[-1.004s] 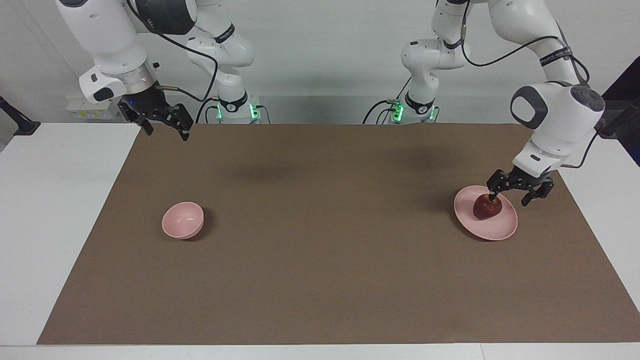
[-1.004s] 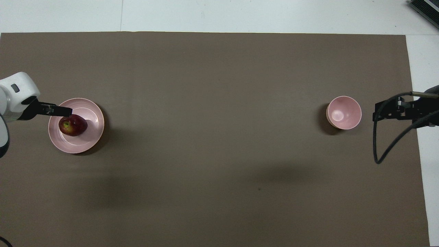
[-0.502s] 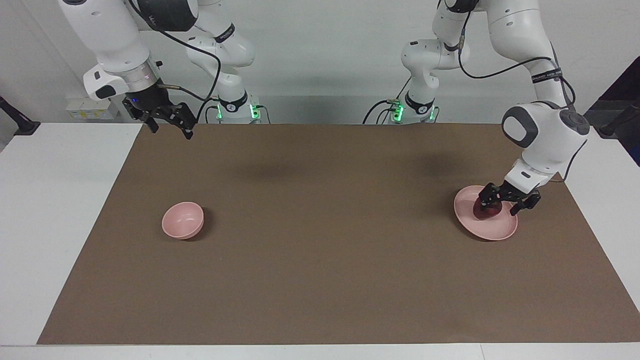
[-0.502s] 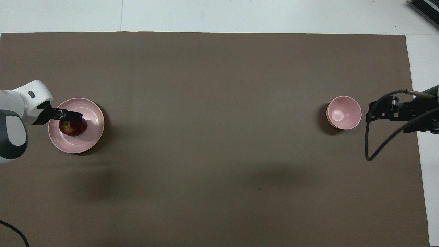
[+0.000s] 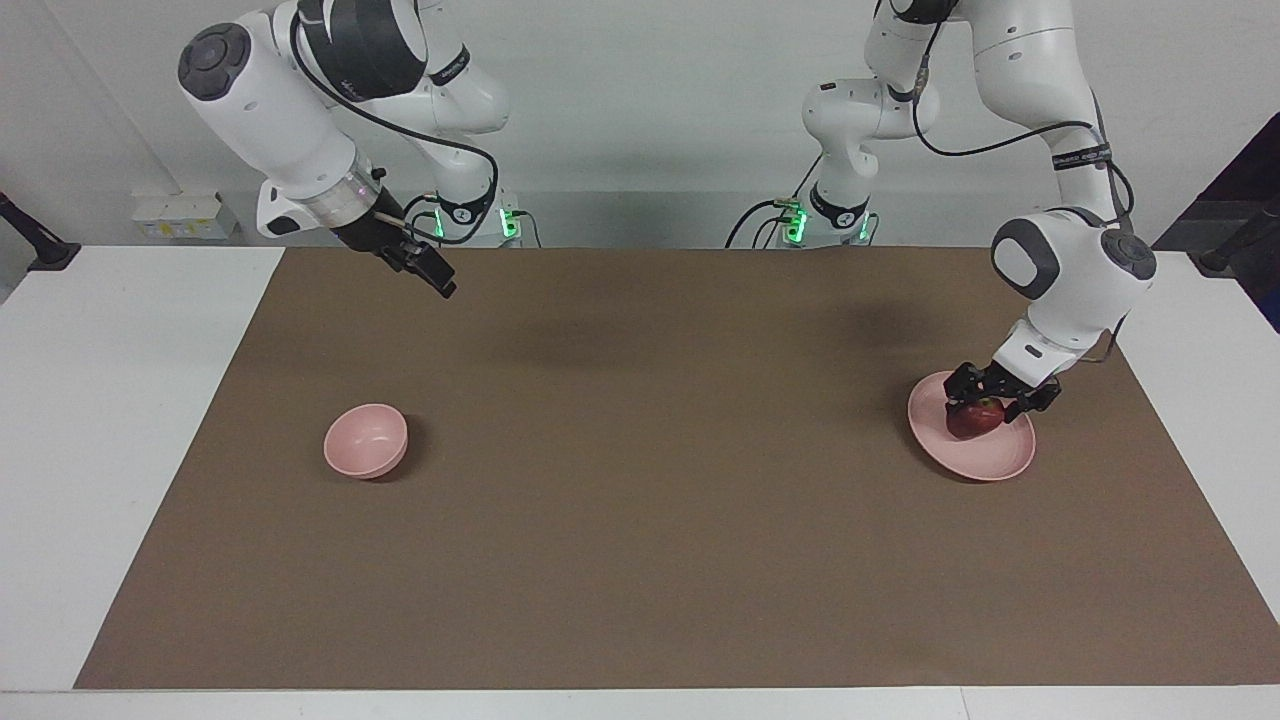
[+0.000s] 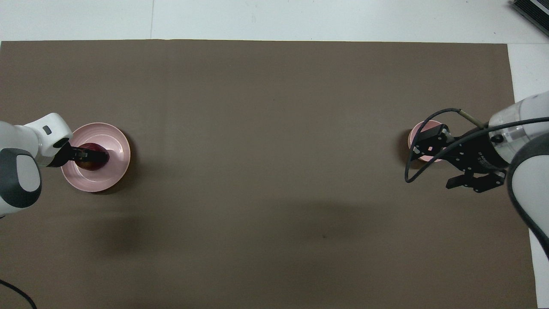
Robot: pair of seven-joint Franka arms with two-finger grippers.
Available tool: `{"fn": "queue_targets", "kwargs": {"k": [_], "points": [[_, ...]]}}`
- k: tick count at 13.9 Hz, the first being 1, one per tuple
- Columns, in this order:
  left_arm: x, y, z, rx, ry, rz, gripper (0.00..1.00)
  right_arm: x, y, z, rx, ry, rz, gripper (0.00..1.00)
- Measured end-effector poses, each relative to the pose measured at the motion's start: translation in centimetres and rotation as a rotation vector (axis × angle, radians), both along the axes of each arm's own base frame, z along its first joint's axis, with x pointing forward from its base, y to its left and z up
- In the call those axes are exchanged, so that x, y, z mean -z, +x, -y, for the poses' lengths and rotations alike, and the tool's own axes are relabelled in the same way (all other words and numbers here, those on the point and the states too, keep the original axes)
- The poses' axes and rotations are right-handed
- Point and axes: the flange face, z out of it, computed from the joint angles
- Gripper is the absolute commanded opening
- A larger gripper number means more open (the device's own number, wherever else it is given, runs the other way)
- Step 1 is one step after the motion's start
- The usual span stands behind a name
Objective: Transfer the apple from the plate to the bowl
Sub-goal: 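Lift the apple with the left gripper while the right gripper approaches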
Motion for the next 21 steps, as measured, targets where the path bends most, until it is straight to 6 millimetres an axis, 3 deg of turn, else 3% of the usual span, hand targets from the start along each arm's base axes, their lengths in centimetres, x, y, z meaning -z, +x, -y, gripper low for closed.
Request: {"fn": "queue_targets", "kwargs": {"k": [2,3,6,11,14,16,21], "points": [[-0.4,0.0,-0.1,0.000,0.000,0.007,0.12,1.9,-0.1,-2.1,0.073,0.031,-0.043,1.00],[-0.5,0.0,-0.1,0.000,0.000,0.010,0.00,2.8,-0.1,-3.1,0.117,0.056,-0.070,1.00],[-1.2,0.3,-0.1,0.003,0.002,0.029,0.00,5.4,0.8,-5.6,0.247,0.129,-0.139,1.00],[-6.2,0.6,1.6,0.042,-0.019,0.052,0.00,9.0,1.3,-10.6,0.453,0.260,-0.249,1.00],[-10.3,-0.1,5.2,0.102,-0.078,0.017,0.00,11.2,1.6,-11.8,0.563,0.374,-0.298,1.00],[-11.8,-0.3,8.3,0.114,-0.165,0.018,0.00,12.6,1.4,-13.3,0.638,0.456,-0.322,1.00],[-12.4,-0.7,14.7,0.055,-0.365,-0.011,0.00,16.5,0.2,-19.1,0.804,0.614,-0.378,1.00]]}}
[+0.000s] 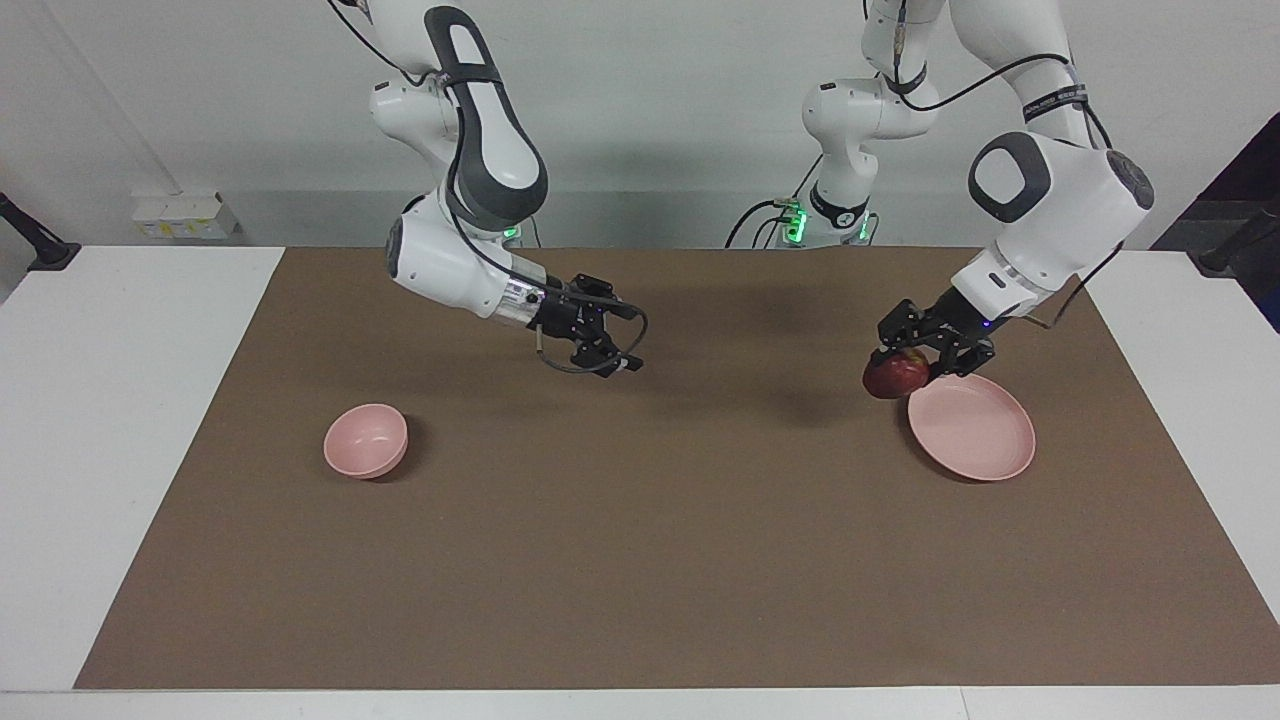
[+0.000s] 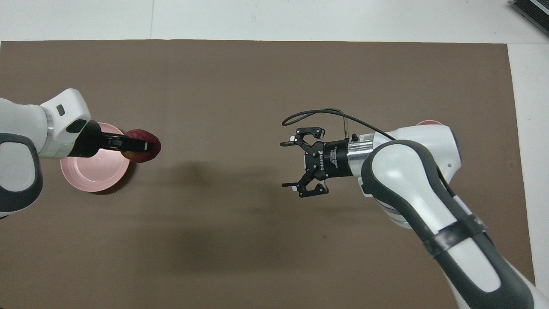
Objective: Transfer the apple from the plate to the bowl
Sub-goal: 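Lift the apple with the left gripper while the right gripper approaches, then close the right gripper around the apple held by the left gripper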
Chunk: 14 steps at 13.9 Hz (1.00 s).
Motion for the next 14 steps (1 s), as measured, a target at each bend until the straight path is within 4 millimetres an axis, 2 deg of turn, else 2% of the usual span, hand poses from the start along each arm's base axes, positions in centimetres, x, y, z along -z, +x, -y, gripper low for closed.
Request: {"fn": "queue_targets", "kwargs": {"k": [4,7,14], "points": [[-0.4,-0.8,5.3,-0.048,-0.129,-0.060,0.00,3.6,-0.6,-3.0,0.044,0.135,0.043,1.00],[-0.7,-1.4,7.9,-0.060,-0.198,-0.089,0.00,5.5,-0.9,-4.3,0.086,0.226,0.071,1.00],[-1.2,-2.4,11.8,-0.061,-0.242,-0.102,0.00,5.4,-2.6,-8.0,0.132,0.266,0.086,1.00]]}}
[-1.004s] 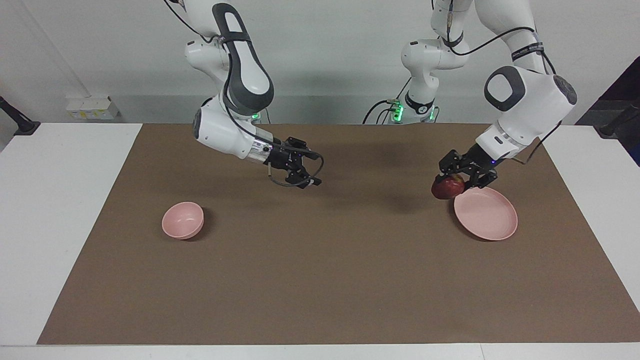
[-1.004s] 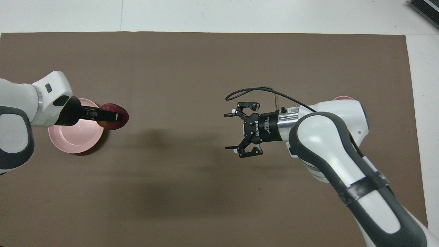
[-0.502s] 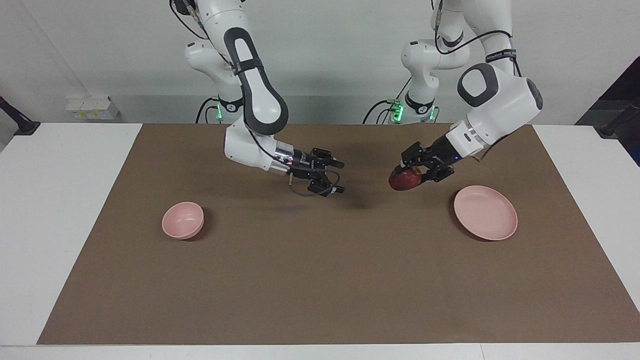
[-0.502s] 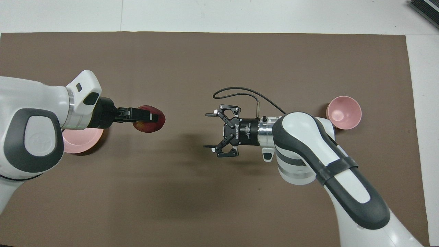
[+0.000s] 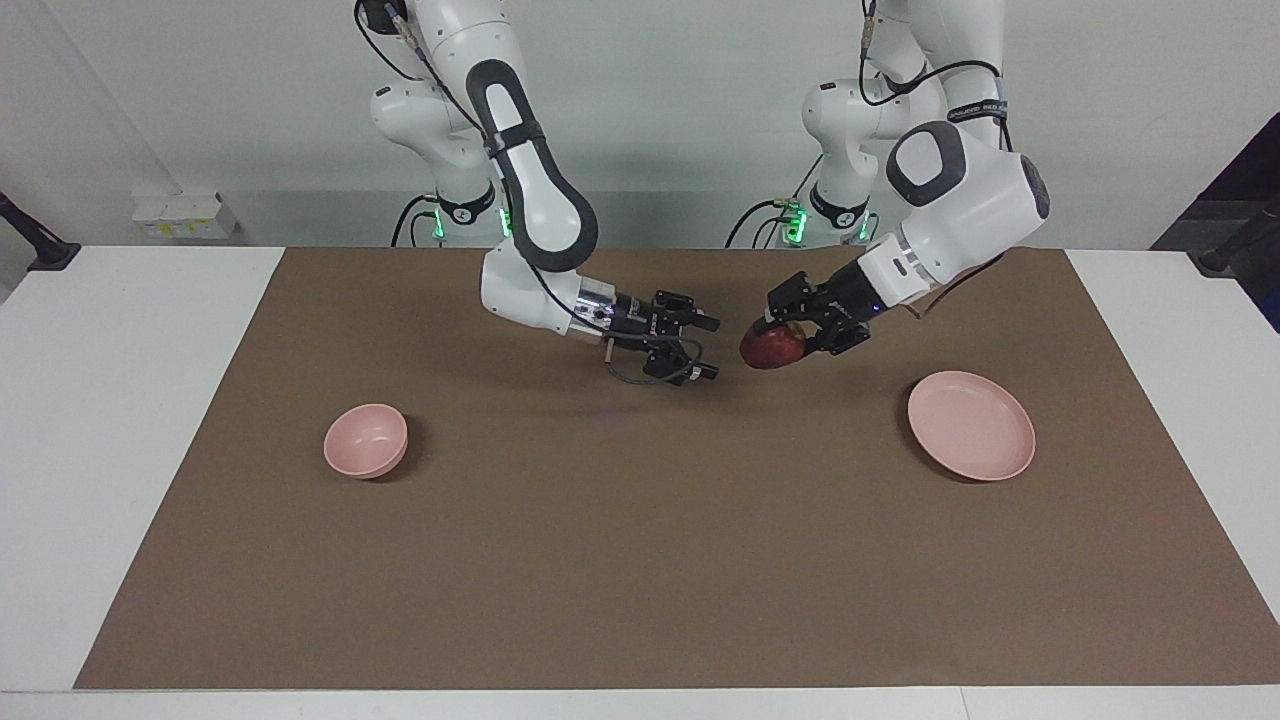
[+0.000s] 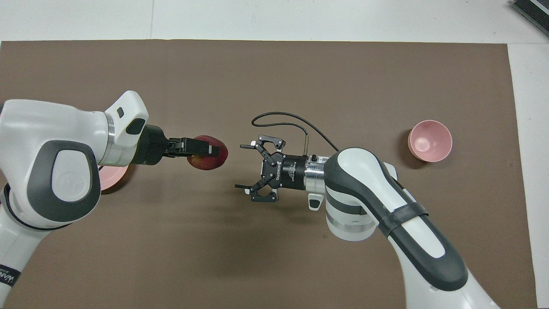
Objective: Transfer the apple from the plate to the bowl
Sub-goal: 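Close the right gripper around the apple held by the left gripper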
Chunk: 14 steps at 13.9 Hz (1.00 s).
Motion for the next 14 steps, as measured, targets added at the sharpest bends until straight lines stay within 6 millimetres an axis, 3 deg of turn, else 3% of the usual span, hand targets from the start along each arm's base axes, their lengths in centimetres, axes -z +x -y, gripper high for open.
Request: {"fn": "queue_targets", "kwargs": {"k": [4,10,14], "points": [[-0.1,-0.4,1.4,-0.003,-0.002,-0.007,0.00,-0.3,-0.6,-1.3,-0.003,-0.007,0.006,1.00],[1.0,-2.1,2.5,0.014,0.012,-0.040,0.00,-0.7,0.3,-0.3,0.018,-0.002,0.013,1.00],[0.7,-2.7,3.1,0.002,0.016,-0.048,0.00,-0.7,0.6,0.1,0.022,0.003,0.014,1.00]]}}
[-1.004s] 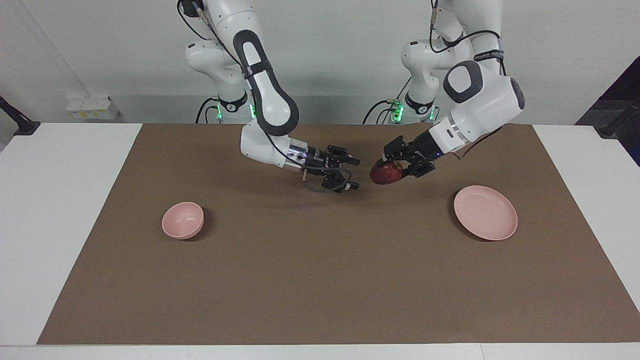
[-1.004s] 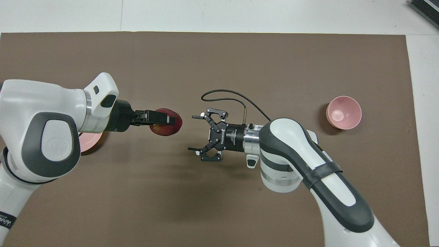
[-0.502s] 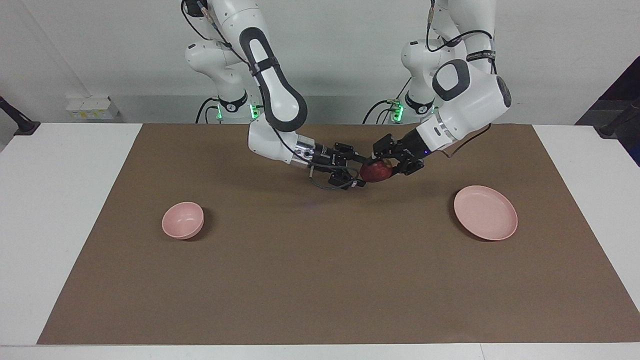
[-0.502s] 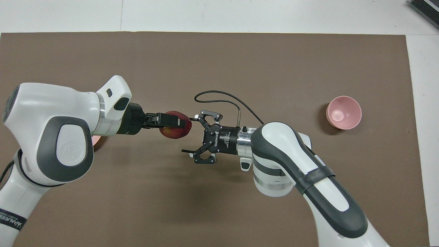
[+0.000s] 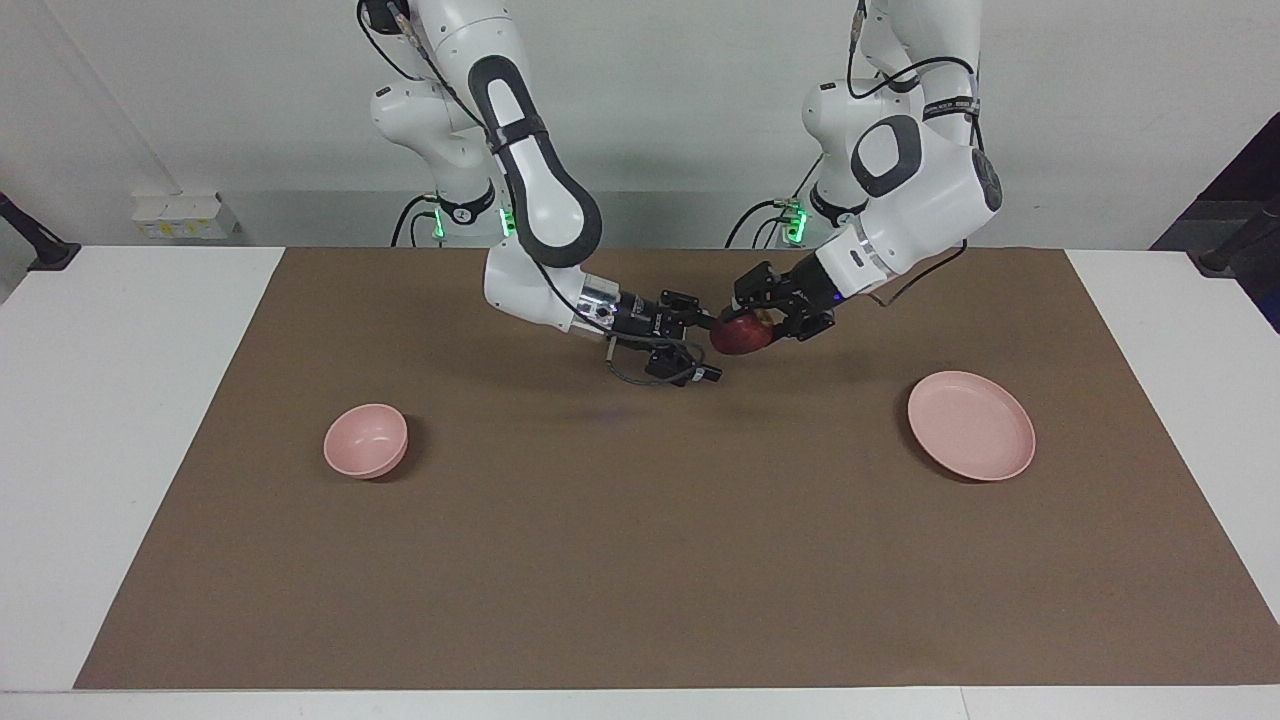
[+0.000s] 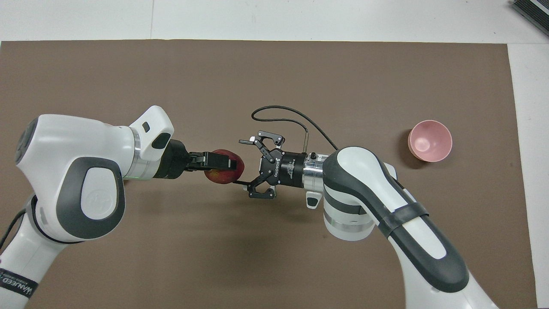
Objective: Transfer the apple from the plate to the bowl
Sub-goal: 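Close the right gripper around the apple held by the left gripper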
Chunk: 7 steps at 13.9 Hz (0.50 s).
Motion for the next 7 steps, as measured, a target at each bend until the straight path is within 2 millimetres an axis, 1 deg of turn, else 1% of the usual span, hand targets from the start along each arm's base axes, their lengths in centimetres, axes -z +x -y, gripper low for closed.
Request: {"fn": "queue_targets", "kwargs": {"k": [4,7], "points": [[-0.15,-0.34,0.67,0.003,0.001,-0.004,0.00,-0.01,-0.30,-0.50,-0.009,0.000,0.000,1.00],[-0.26,-0.33,0.72,0.001,0.001,-0.001,0.00,-0.20,-0.23,-0.60,-0.010,0.002,0.004,1.00]]}}
